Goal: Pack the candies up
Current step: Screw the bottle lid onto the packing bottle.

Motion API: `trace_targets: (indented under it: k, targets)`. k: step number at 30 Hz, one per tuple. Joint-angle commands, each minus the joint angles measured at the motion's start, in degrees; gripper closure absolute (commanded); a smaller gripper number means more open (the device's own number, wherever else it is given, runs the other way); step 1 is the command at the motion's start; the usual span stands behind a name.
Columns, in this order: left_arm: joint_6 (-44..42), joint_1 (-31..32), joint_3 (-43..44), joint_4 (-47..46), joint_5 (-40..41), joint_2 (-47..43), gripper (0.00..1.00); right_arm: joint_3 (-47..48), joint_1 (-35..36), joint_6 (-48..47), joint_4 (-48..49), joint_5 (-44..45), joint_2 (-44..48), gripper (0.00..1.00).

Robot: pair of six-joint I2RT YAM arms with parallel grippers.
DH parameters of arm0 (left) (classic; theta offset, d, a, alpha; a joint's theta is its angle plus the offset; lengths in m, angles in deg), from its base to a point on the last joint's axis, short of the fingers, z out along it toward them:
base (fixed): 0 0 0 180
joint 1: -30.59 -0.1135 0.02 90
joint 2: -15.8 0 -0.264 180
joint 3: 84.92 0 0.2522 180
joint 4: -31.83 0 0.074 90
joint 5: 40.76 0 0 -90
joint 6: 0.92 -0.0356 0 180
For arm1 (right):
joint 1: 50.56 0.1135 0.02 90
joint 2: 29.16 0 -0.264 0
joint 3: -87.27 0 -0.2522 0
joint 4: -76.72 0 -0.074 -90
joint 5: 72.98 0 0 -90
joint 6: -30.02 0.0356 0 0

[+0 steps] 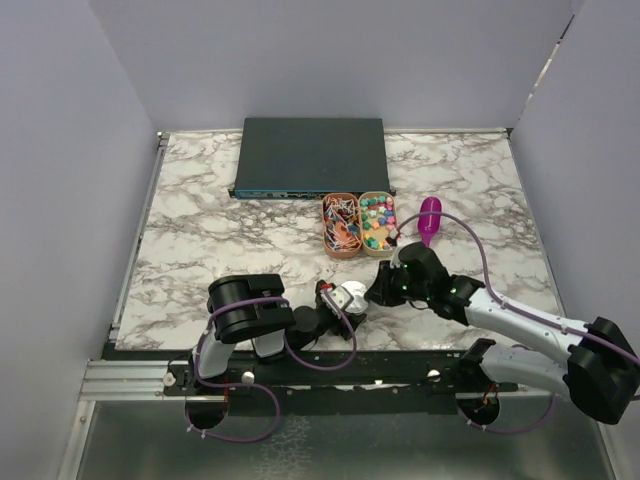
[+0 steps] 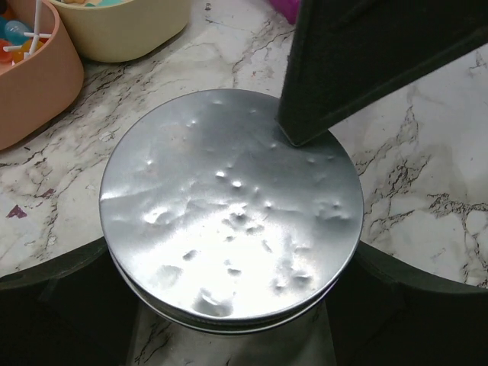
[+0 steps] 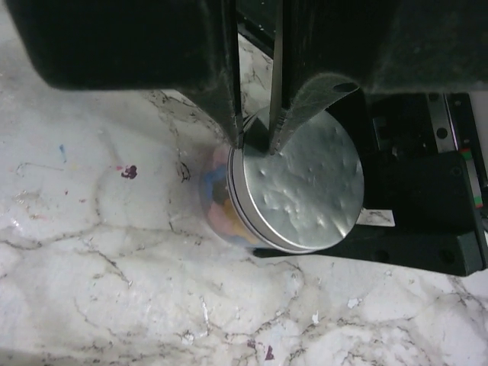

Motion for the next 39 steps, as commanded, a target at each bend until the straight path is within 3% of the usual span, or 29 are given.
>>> trace_targets:
  k: [1, 7, 14, 22, 39]
  targets:
    - [4.09, -0.76, -0.72, 6.04, 0.12, 1.84, 0.55, -5.14, 2.24, 4.42, -6.15, -8.71, 2.49, 0.81]
    - [4.13, -0.79, -0.61, 6.3, -0.13, 1.87, 0.55, -3.41, 2.45, 4.93, -11.41, -6.51, 9.23, 0.81]
    - [4.15, -0.79, -0.31, 6.75, -0.46, 2.01, 0.55, 7.14, 2.41, 2.12, -20.43, 6.52, 13.79, 0.76]
    - [4.22, -0.76, -0.04, 7.37, -0.7, 2.11, 0.55, 17.13, 2.38, -5.54, -20.97, 10.63, 6.01, 0.73]
    - [4.08, -0.76, 0.4, 8.02, -1.46, 2.52, 0.55, 22.77, -0.28, -16.1, -13.97, 1.61, -15.4, 0.74]
